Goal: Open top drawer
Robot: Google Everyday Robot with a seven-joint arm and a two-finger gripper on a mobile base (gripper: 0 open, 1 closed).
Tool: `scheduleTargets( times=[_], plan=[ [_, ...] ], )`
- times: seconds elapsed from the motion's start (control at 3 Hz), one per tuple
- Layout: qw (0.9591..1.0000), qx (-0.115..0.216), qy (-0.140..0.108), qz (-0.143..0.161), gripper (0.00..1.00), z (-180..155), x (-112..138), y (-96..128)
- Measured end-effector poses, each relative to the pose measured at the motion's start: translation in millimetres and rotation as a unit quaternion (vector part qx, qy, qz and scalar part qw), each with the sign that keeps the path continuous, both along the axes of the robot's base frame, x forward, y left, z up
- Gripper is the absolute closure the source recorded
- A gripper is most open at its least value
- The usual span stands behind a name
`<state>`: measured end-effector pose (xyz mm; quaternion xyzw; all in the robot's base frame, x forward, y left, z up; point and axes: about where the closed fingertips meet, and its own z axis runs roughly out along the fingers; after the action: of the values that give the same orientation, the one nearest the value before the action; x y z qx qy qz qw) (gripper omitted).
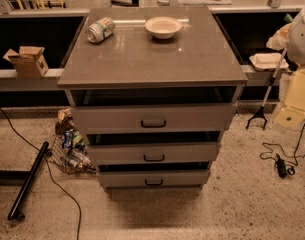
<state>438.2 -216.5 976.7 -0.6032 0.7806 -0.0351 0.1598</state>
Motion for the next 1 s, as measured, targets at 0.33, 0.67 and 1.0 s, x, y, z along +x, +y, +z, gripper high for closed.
scheduleTargets(
  times=[0.33,0.67,1.0],
  plan=[
    [1.0,0.0,0.0,0.0,0.0,0,0,0],
    [0.9999,-0.006,0.014,0.008,0.0,-36,9,5],
    [0.9987,0.005,0.042,0.03,0.0,-104,25,15]
  ],
)
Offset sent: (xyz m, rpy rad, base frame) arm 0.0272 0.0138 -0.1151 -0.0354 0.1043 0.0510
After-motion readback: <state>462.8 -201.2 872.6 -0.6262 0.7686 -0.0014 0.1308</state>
